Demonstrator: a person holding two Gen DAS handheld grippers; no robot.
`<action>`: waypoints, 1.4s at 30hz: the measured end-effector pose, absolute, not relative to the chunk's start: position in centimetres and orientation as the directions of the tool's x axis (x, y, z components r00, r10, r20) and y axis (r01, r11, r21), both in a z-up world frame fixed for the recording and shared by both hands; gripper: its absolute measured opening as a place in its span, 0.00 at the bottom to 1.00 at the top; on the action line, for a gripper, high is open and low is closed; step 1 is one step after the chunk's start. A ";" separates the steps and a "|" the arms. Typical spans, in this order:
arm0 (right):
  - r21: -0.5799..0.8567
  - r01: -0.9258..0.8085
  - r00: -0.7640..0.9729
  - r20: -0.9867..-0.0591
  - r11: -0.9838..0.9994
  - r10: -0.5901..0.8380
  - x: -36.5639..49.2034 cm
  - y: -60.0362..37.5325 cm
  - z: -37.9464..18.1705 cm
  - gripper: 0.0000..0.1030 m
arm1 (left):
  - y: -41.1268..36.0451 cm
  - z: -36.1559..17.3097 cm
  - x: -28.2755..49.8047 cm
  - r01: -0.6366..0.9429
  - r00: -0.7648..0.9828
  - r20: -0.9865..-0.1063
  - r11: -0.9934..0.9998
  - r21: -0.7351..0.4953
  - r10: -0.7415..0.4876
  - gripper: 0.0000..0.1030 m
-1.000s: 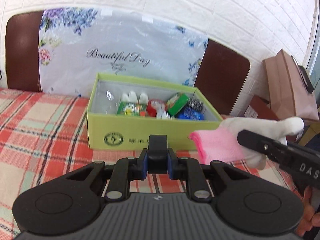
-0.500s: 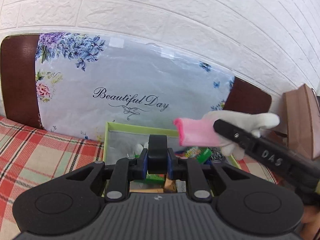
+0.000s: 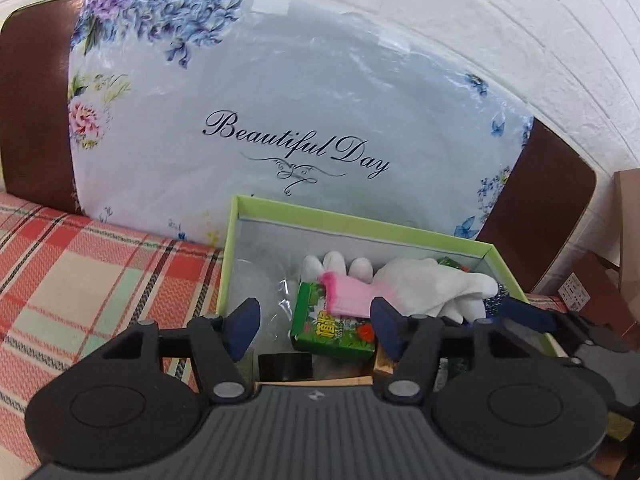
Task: Organize objects
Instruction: 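Carry the glove and black tape into the green box and release both, then grasp the khaki bottle with the left gripper while the right grasps the toothpick bag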
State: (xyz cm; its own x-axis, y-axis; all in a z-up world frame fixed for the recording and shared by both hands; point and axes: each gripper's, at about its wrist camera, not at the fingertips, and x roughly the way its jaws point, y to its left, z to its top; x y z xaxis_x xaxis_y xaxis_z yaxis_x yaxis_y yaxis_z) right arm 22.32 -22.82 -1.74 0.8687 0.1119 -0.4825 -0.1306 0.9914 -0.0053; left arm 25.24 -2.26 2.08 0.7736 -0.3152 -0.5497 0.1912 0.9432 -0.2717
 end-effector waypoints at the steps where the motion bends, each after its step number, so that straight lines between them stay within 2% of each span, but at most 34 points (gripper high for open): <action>1: 0.003 -0.116 0.871 -0.480 0.993 0.103 22.1 -23.2 -1.7 0.93 | -2.2 2.1 25.1 0.188 0.775 -0.550 0.944 -0.270 -0.312 0.62; 6: 0.072 -0.070 0.877 -0.471 0.995 0.096 20.0 -24.6 -0.4 1.00 | -2.5 3.3 23.8 0.175 0.792 -0.542 0.956 -0.237 -0.280 0.69; 11: 0.072 -0.085 0.873 -0.475 0.994 0.109 16.2 -24.7 0.8 1.00 | -3.2 4.7 21.5 0.177 0.805 -0.530 0.961 -0.213 -0.266 0.74; 17: 0.062 -0.082 0.871 -0.481 0.995 0.101 11.2 -25.1 1.7 1.00 | -3.2 4.3 17.8 0.185 0.788 -0.544 0.953 -0.238 -0.289 0.74; 23: 0.047 -0.038 0.865 -0.498 0.998 0.056 6.6 -26.2 1.0 1.00 | -2.6 2.0 14.7 0.155 0.750 -0.591 0.947 -0.280 -0.297 0.74; 29: 0.062 0.019 0.854 -0.521 0.998 0.016 4.1 -27.7 -0.5 1.00 | -2.9 -0.4 13.1 0.133 0.713 -0.642 0.954 -0.270 -0.281 0.74; 42: 0.114 0.092 0.840 -0.542 0.989 -0.016 2.6 -29.7 -1.8 1.00 | -8.8 -3.0 17.2 0.036 0.716 -0.668 0.967 -0.254 -0.202 0.74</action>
